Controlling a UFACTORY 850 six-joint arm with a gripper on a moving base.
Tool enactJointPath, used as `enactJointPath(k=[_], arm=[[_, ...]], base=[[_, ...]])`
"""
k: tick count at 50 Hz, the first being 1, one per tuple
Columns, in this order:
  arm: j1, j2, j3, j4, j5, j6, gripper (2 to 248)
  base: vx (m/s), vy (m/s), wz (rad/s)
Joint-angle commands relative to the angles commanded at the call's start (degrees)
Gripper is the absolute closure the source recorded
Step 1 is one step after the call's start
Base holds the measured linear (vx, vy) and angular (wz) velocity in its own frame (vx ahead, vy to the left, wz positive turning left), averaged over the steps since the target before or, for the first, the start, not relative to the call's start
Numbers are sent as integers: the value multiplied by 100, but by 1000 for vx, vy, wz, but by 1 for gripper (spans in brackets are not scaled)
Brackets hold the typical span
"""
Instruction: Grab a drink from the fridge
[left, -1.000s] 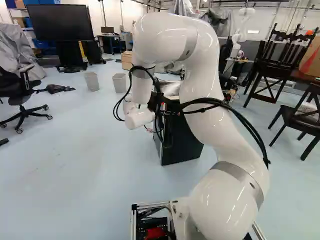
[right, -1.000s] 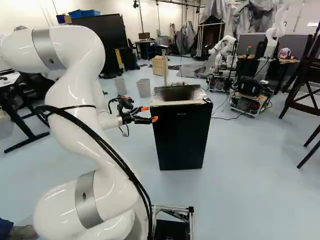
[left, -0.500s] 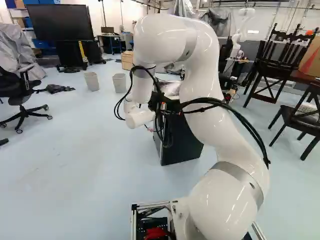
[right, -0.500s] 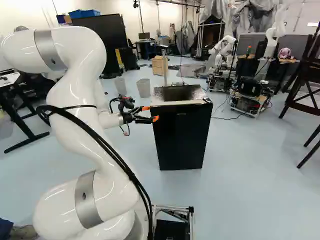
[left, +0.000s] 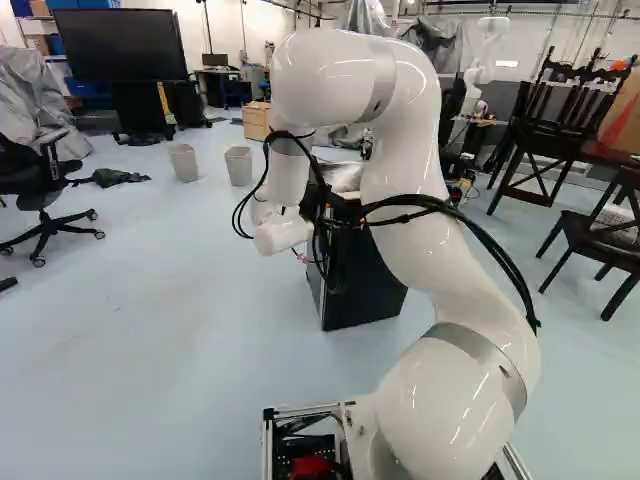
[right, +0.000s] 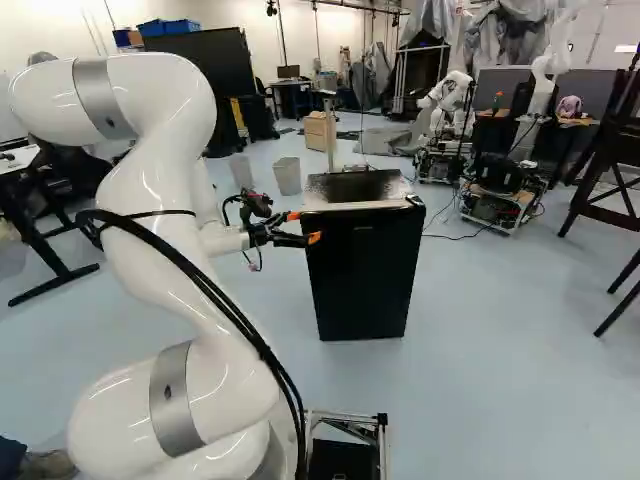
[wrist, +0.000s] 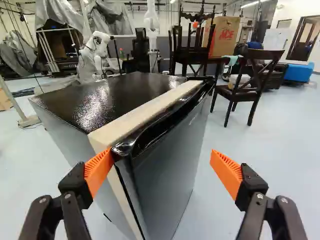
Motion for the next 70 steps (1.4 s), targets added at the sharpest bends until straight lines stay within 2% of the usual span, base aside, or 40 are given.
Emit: enactJointPath(k=[30,70], arm=[[28,148,277,0,0,0,3],[87,501,946,130,0,0,3]], base=[[0,0,0],[0,0,0]])
